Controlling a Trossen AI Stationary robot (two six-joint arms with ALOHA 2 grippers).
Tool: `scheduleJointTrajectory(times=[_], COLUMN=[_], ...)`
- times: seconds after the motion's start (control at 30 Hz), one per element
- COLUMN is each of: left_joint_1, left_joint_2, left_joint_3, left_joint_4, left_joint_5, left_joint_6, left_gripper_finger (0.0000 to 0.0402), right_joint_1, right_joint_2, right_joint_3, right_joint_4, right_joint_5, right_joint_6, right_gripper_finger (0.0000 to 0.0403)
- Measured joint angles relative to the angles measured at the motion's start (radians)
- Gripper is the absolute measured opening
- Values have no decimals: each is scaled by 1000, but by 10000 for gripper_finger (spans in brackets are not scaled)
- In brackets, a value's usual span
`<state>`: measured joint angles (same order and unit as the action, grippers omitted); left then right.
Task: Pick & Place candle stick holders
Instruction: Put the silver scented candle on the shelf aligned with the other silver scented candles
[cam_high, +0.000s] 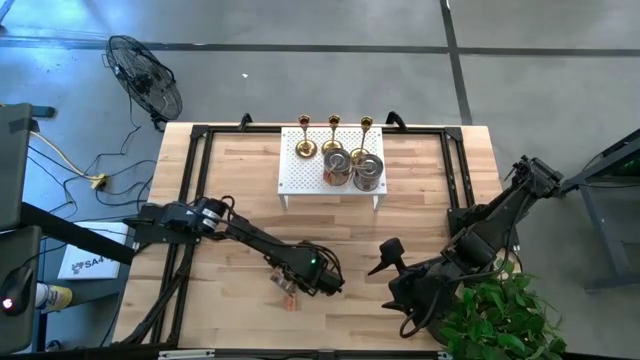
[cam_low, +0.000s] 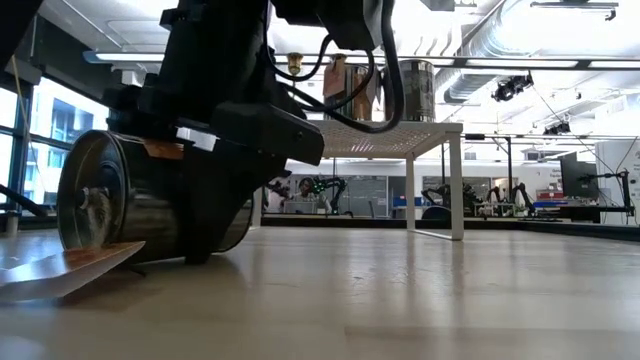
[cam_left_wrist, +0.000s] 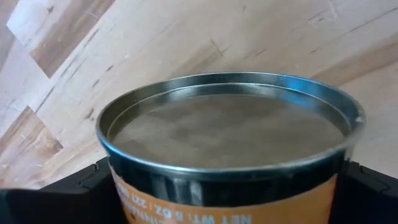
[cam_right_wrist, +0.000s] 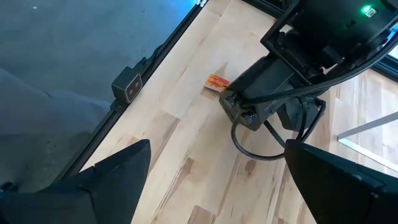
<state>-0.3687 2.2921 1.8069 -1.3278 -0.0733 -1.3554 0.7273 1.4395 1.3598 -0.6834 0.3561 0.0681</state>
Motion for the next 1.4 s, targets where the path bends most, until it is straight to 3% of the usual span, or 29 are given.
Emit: scheduleJointTrajectory(times=[0.33, 0.63, 0.73, 0.93, 1.23, 1.4], left_joint_1=[0, -9, -22, -63, -160, -233], left_joint_2=[-11, -5, -5, -16, -129, -209], left_joint_3=[27, 303, 391, 550, 545, 548], left_joint_4=[-28, -245, -237, -235, -229, -205], left_joint_5=[8, -35, -73, -241, -443, -669], left_joint_6=[4, 45, 72, 107, 24, 14], left_gripper_finger=[353, 353, 353, 353, 353, 353], right_joint_1=[0, 0, 0, 0, 65, 110], right_joint_2=[0, 0, 0, 0, -2, -21], right_joint_3=[0, 0, 0, 0, 0, 0], right_joint_4=[0, -1, -3, -13, -38, -29], right_joint_5=[0, 4, 13, 23, 63, 192], right_joint_6=[2, -1, -7, -23, -77, -125], right_gripper_finger=[364, 364, 364, 364, 364, 364])
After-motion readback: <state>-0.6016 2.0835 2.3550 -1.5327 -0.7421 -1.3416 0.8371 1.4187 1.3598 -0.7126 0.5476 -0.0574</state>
